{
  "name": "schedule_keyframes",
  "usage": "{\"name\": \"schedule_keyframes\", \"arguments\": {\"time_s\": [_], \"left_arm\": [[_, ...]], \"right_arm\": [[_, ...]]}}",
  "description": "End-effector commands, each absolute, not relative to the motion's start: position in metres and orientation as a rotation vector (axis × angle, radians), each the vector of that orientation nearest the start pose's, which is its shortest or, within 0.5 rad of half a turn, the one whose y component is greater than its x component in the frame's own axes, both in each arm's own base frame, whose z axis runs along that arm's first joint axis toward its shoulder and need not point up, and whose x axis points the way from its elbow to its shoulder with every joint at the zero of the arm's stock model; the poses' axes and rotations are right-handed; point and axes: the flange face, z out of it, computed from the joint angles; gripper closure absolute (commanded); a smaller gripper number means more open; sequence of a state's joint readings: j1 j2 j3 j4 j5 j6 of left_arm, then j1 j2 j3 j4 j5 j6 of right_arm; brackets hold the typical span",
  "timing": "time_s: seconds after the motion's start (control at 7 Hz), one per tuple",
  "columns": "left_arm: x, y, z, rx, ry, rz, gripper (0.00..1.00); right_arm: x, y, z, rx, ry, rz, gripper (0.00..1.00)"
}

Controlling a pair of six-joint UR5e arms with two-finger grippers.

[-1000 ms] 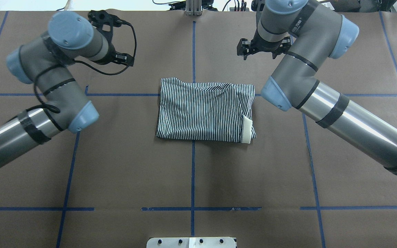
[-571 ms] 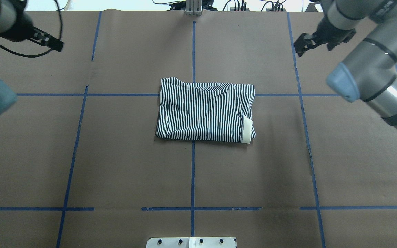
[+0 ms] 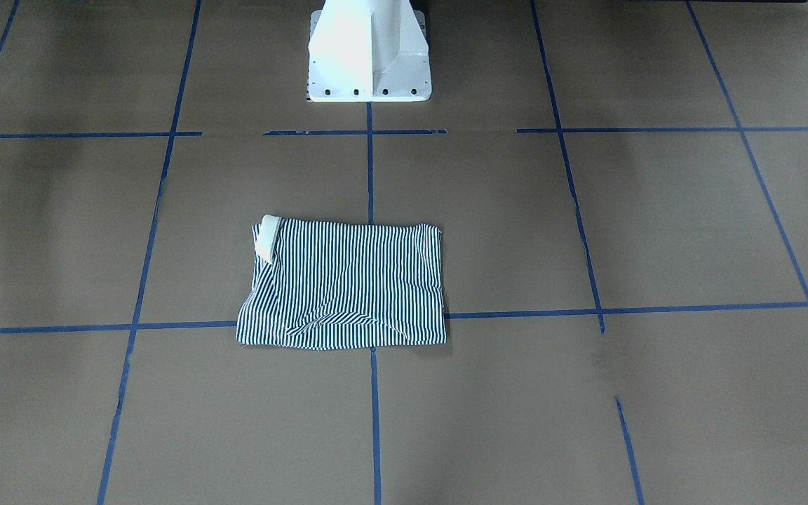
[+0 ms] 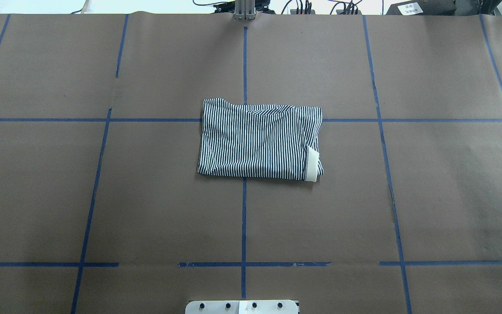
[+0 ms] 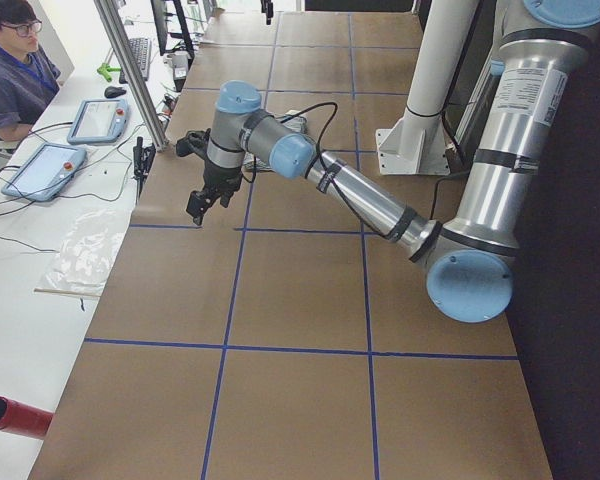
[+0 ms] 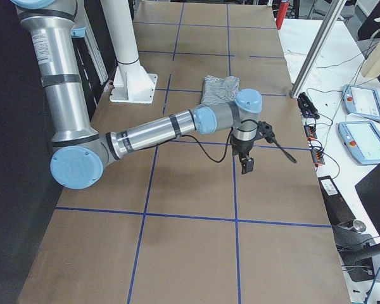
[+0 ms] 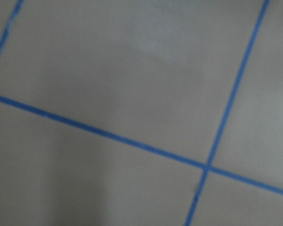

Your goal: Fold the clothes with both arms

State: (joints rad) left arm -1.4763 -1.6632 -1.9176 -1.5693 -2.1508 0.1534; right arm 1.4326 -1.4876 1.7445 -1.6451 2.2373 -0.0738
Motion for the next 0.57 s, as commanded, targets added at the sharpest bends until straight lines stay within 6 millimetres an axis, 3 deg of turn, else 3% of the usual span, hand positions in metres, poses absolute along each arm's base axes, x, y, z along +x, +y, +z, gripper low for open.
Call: {"name": "schedule_keyframes", "arguments": {"time_s": [0.0,0.14,0.29,0.43], "left_arm": [[-0.052,-0.490,0.547,0.280,0.611,0.290,0.00],[-0.083,-0.485,0.578,0.243,0.607,0.219,0.00],[-0.092,-0.479,0.606,0.187,0.646,0.176,0.00],[-0.090,-0.448,0.652,0.110,0.768,0.127,0.00]], "right_arm": [[0.038,-0.430,0.656,0.004,-0.671,-0.182,0.00],[0.056,-0.413,0.667,-0.008,-0.684,-0.137,0.00],[0.070,-0.388,0.684,-0.039,-0.686,-0.085,0.00],[0.074,-0.386,0.683,-0.044,-0.723,-0.057,0.00]]}}
